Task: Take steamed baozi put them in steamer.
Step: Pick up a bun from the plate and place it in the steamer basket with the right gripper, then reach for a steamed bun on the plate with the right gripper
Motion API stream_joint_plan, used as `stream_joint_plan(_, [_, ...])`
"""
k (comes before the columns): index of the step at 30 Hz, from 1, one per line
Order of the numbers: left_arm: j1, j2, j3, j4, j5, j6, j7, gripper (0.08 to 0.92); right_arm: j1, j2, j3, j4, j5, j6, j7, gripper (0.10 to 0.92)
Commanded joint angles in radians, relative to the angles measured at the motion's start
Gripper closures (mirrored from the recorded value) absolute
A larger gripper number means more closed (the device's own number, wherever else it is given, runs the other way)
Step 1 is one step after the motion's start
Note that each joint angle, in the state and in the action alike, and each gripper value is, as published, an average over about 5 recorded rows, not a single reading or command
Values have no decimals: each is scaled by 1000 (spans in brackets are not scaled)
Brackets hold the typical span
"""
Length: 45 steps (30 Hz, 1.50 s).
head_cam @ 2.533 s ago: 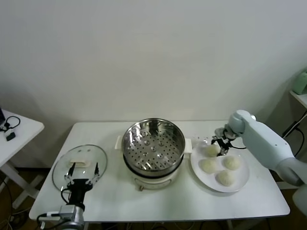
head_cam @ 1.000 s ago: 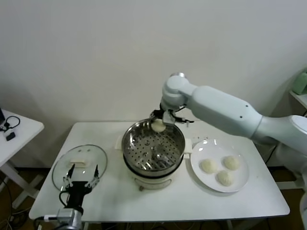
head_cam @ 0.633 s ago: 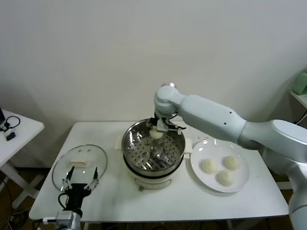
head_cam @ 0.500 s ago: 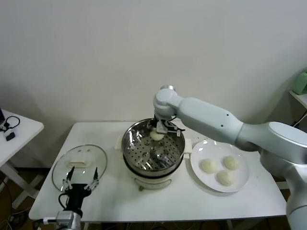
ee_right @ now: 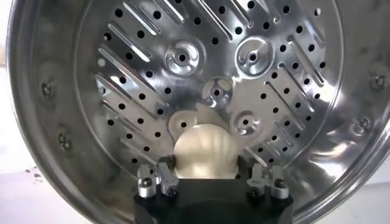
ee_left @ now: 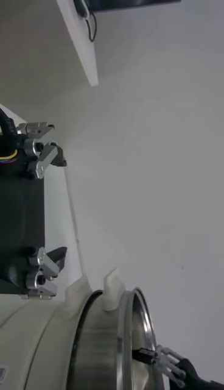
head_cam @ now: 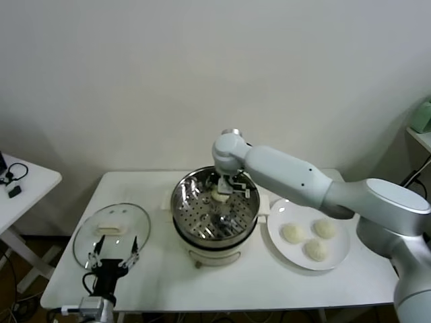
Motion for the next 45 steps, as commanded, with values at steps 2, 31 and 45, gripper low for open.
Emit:
stream_joint_plan(2, [1, 1, -1, 0, 0, -1, 0, 177, 13, -6, 20, 9, -24, 48, -17, 209])
stream_joint_plan(31, [3, 38, 21, -36, -39, 24, 13, 177, 239, -695, -291, 129, 1069, -645, -20, 203])
stream_joint_plan(45, [-4, 50, 13, -42, -138, -44, 42, 177, -165, -649, -58, 63, 871, -682, 64, 203])
